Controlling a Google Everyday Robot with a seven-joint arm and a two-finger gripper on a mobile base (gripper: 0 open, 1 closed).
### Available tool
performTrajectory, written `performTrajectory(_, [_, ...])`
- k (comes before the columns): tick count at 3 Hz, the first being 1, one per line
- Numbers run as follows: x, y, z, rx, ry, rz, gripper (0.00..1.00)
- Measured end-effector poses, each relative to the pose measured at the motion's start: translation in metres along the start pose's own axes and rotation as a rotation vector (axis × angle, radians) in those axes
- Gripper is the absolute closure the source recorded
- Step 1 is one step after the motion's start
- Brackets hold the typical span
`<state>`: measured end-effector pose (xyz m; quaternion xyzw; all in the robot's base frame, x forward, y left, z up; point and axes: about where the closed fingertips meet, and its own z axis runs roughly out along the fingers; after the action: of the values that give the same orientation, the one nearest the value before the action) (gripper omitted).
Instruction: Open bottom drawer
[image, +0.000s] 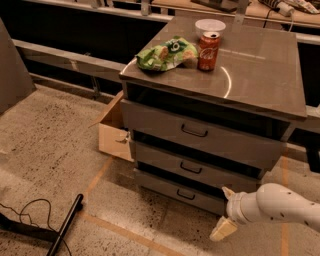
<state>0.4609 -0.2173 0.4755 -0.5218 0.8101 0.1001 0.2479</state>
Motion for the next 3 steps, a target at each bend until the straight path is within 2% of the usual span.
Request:
performTrajectory(1, [0.03,0.001,0.047,-0.033,-0.003,-0.014,0.0])
performTrajectory(2, [0.063,-0.008,0.094,-0.039,0.028,0.065,0.0])
performTrajectory(3, [0.072,-0.004,0.101,-0.049,0.04,0.087,0.0])
